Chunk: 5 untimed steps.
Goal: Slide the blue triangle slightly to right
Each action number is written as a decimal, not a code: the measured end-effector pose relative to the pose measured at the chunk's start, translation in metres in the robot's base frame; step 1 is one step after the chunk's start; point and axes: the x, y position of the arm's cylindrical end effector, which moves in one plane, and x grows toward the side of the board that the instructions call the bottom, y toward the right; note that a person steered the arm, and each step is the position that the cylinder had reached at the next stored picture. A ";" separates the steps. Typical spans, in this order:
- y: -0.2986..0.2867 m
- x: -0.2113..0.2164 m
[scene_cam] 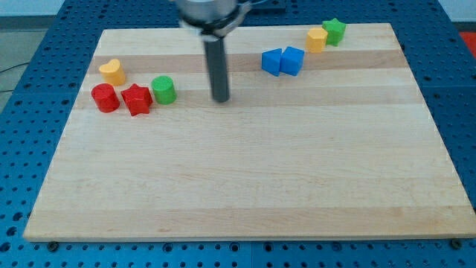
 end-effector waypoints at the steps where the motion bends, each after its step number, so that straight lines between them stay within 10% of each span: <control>1: 0.041 -0.039; 4: 0.153 -0.077; 5: 0.156 -0.031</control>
